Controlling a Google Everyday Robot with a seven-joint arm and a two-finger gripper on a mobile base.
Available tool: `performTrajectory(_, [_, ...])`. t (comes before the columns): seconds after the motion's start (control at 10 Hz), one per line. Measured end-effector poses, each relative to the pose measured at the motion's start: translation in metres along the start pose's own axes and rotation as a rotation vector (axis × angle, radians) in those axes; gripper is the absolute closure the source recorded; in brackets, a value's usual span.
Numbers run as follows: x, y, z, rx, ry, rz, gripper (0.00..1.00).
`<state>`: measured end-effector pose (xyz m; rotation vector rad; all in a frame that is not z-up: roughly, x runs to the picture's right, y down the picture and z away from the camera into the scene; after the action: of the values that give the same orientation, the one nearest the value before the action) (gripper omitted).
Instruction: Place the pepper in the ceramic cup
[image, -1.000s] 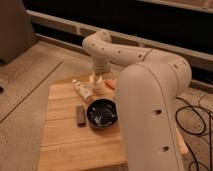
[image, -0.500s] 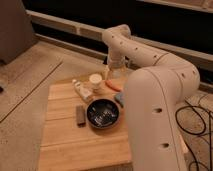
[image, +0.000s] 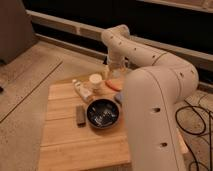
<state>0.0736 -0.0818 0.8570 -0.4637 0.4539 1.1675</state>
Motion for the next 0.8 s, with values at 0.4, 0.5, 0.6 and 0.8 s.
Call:
performTrajectory(0.4, [-0.036,-0.017,0.012,0.039,-0.132,-0.07,0.35])
performTrajectory(0.5, [-0.038,-0.018,0.016,-0.012,-0.165,-0.042,0.35])
performTrajectory(0.6, [-0.037,-0.021,0.021,-0.063,-0.19,-0.013,0.35])
performTrajectory(0.8, [-0.028,-0.027,0.033,-0.126,-0.2,-0.007,0.35])
